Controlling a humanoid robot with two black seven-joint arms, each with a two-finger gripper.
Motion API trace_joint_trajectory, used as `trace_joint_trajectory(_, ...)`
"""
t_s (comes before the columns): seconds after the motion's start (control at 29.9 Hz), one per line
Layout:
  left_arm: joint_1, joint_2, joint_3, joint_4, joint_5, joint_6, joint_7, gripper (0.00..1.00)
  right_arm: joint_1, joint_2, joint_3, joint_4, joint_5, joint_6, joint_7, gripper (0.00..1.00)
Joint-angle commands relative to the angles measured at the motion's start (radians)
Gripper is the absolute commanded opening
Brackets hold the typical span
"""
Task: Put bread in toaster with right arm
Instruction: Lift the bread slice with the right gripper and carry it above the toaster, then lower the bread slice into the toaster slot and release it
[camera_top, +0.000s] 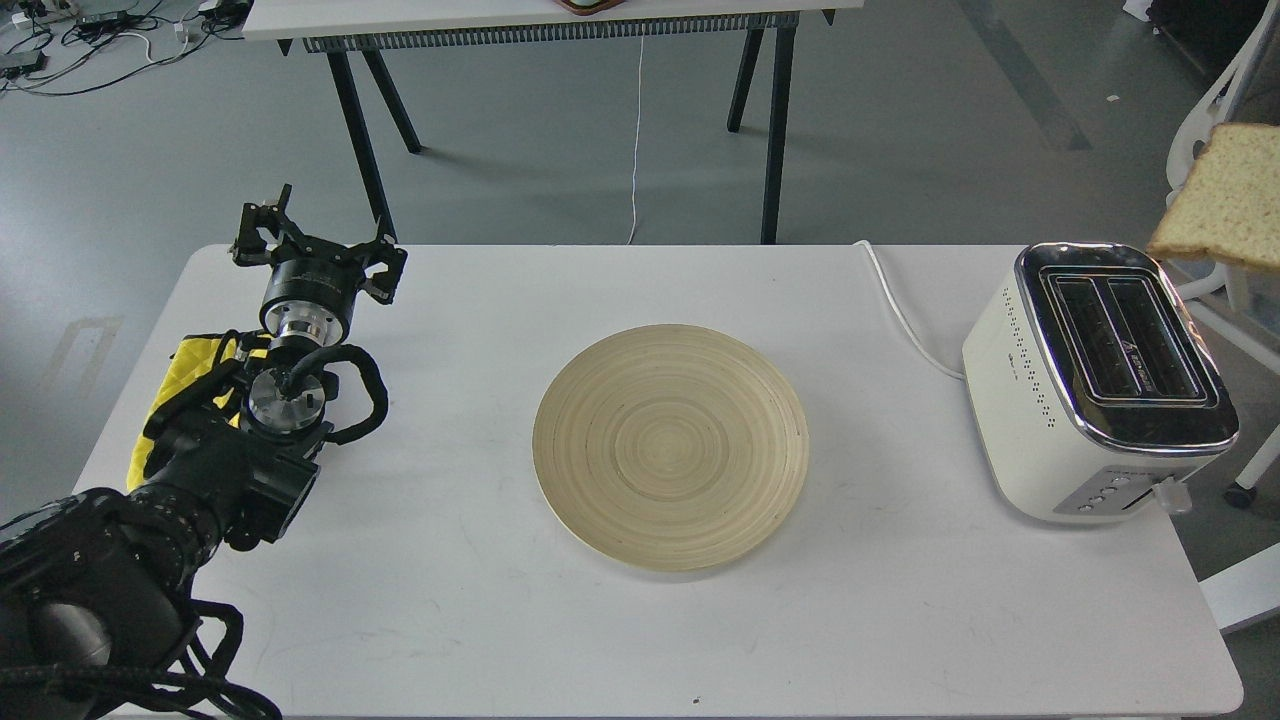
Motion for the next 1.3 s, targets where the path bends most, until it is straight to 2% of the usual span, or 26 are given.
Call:
trace_joint_trajectory(0.0,0.0,0.0,0.0,0.0,0.0,0.0,0.0,1.0,-0.005,0.004,0.0,-0.001,-0.034,0.015,-0.027,0.0)
trace_joint_trajectory(0.1,0.0,0.0,0.0,0.0,0.0,0.0,0.0,1.0,-0.016,0.013,0.0,0.001,-0.068,0.017,-0.076,0.0)
trace_joint_trajectory(0.3,0.0,0.0,0.0,0.0,0.0,0.0,0.0,1.0,-0.022,0.046,-0.002,-0.001,-0.126,0.017,-0.128,0.0)
trace_joint_trajectory(0.74,0.0,0.0,0.0,0.0,0.0,0.0,0.0,1.0,-0.023,0.09,-0.002,0.002,-0.132,0.017,-0.133,0.0)
trace_joint_trajectory(0.87,0.0,0.0,0.0,0.0,0.0,0.0,0.0,1.0,-0.025,0.11,-0.002,0.004,-0.134,0.017,-0.151,0.0)
trace_joint_trajectory(1.27,0.0,0.0,0.0,0.0,0.0,0.0,0.0,1.0,-0.04,0.15,-0.002,0.002,-0.154,0.017,-0.168,0.0)
